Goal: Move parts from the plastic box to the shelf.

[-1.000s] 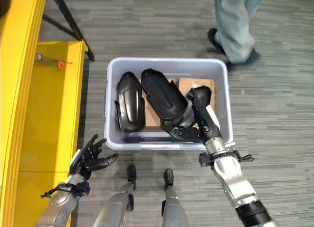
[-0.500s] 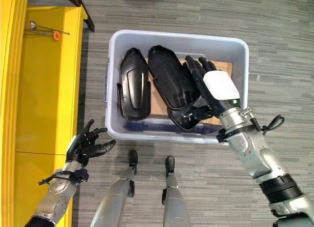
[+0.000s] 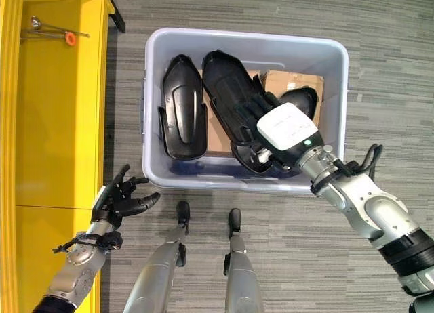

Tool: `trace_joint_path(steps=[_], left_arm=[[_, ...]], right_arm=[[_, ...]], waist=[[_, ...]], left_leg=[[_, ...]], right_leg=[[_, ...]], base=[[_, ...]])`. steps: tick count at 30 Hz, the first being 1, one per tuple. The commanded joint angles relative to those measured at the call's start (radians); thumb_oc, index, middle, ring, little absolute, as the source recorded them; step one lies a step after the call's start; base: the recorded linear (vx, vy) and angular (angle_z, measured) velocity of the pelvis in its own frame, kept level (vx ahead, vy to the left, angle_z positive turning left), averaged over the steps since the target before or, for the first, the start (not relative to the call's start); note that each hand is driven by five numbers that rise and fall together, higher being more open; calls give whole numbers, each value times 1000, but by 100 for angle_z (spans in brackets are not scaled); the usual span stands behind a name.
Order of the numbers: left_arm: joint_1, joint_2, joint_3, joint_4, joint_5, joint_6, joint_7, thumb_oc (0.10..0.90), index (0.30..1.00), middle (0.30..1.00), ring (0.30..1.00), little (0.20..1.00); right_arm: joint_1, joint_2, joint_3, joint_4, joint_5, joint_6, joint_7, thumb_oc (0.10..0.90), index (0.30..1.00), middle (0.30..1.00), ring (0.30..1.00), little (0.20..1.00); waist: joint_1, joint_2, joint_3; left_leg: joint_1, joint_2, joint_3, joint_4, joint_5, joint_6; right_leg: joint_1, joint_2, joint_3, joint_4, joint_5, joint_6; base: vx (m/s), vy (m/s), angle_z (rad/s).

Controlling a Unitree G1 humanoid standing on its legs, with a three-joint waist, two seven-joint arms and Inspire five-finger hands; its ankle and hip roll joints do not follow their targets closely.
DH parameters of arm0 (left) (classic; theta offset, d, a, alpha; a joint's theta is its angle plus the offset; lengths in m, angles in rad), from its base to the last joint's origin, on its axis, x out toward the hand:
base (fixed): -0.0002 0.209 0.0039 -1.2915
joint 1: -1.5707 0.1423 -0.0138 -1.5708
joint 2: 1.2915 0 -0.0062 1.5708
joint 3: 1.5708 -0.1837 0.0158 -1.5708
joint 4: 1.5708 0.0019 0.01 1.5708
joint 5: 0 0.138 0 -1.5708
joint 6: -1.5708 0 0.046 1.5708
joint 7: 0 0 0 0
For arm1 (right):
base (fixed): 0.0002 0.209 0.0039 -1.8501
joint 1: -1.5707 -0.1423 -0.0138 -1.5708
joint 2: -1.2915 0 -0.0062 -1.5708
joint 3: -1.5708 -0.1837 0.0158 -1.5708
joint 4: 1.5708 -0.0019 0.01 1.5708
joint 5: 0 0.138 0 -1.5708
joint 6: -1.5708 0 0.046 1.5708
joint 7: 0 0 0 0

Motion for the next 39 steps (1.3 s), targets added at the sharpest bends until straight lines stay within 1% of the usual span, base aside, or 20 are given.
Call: trace_joint_path(steps=[1, 9, 15, 27, 39], left_arm=[[36, 6, -75, -32, 31, -25, -14, 900, 1000, 1000, 1000, 1000], [23, 6, -73, -31, 31, -29, 5, 900, 1000, 1000, 1000, 1000], [22, 7, -67, -33, 28, -29, 13, 900, 1000, 1000, 1000, 1000], [18, 7, -66, -39, 26, -32, 30, 900, 1000, 1000, 1000, 1000], [10, 5, -62, -42, 17, -39, 42, 900, 1000, 1000, 1000, 1000]], right_arm=[[-114, -36, -4, -20, 20, 11, -44, 900, 1000, 1000, 1000, 1000], [-151, 4, 11, 10, 37, 33, -61, 900, 1000, 1000, 1000, 1000], [-186, 16, 30, 32, 36, 46, -71, 900, 1000, 1000, 1000, 1000], [-256, 13, 85, 87, 32, 67, -72, 900, 1000, 1000, 1000, 1000], [-309, 59, 121, 142, 52, 86, -82, 900, 1000, 1000, 1000, 1000]], waist=[[2, -5, -66], [11, -3, -61], [15, -1, -57], [25, 3, -45], [35, 2, -34]], left_leg=[[0, 58, -35, 85, -82, -34], [-11, 54, -44, 89, -86, -31], [-22, 50, -49, 91, -85, -30], [-48, 41, -59, 95, -86, -27], [-79, 29, -68, 109, -89, -23]], right_leg=[[-87, 3, -18, 179, -86, -14], [-93, 1, -24, 184, -90, -17], [-99, -1, -28, 185, -90, -17], [-119, -1, -28, 194, -96, -19], [-134, -4, -30, 195, -95, -21]], base=[[24, -10, 5], [3, -1, 1], [0, 0, 0], [0, 0, 0], [4, -2, 3]])
